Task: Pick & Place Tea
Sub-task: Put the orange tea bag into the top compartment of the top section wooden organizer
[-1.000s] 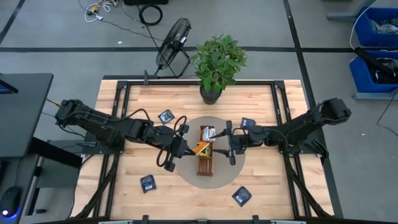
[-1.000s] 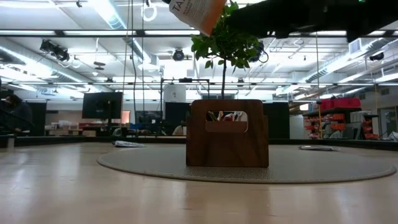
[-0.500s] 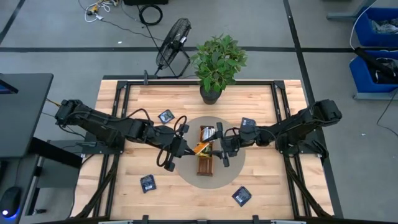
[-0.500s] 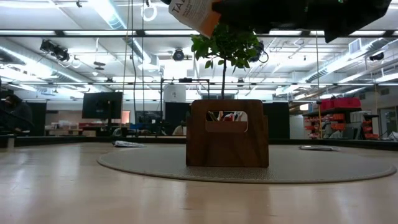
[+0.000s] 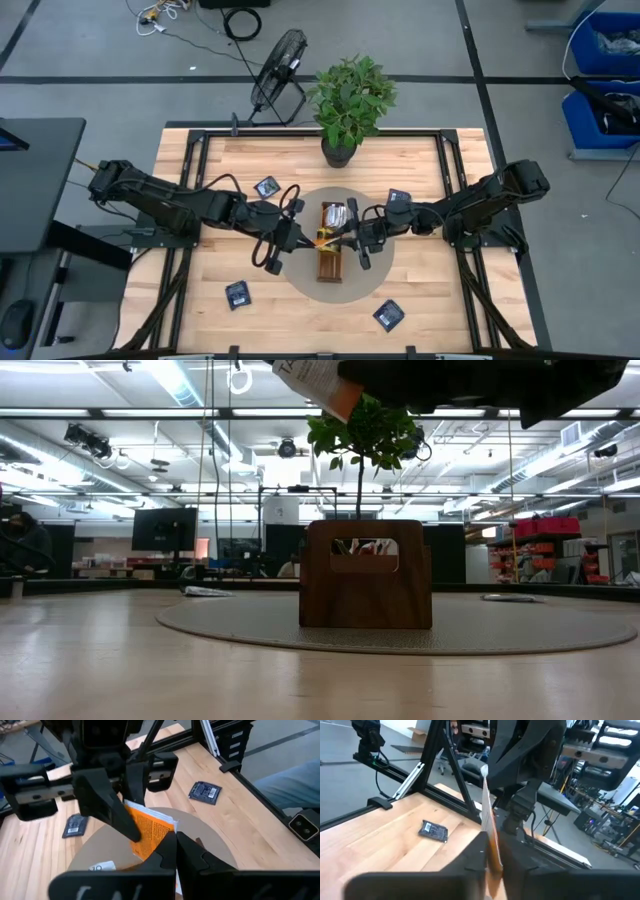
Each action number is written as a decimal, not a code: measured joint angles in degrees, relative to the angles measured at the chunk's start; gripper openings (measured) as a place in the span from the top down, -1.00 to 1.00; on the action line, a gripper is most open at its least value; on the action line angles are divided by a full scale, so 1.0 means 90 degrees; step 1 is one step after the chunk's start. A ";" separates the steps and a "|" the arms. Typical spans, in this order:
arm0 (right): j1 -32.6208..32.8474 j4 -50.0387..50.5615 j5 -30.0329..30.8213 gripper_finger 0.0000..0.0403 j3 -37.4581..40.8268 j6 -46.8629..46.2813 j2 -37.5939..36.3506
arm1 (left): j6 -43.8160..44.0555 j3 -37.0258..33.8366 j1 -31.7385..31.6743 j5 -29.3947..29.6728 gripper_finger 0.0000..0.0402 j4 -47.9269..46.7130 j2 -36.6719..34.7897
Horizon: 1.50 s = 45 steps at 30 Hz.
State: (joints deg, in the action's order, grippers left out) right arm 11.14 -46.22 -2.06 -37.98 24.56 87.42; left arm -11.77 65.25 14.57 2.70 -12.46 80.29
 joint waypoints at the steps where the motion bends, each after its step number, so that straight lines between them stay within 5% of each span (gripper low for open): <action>1: -0.0007 0.0007 -0.0002 0.85 0.0000 -0.0014 0.0000 | -0.0005 0.0000 0.0000 0.0002 0.99 0.0028 0.0000; 8: -0.0015 0.0083 -0.0056 0.94 0.0000 -0.0381 -0.0002 | -0.0228 0.0000 0.0006 0.0528 0.88 0.0122 0.0000; 24: -0.0313 -0.0855 -0.0170 0.96 0.0707 -0.1645 -0.0005 | 0.0573 0.0002 0.0033 0.0545 0.11 -0.0733 -0.0019; 30: -0.0350 -0.0909 -0.0228 0.96 0.0707 -0.1741 -0.0003 | 0.0791 0.0002 -0.0029 0.1610 0.07 -0.0624 -0.0005; 45: -0.0421 -0.0491 0.0214 0.97 0.0500 -0.1870 -0.0010 | 0.0997 0.0001 -0.0180 0.0964 0.10 -0.0613 0.0129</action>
State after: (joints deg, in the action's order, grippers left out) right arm 7.35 -50.64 -0.14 -33.47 7.74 87.33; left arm -2.80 65.26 12.95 11.38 -17.97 81.46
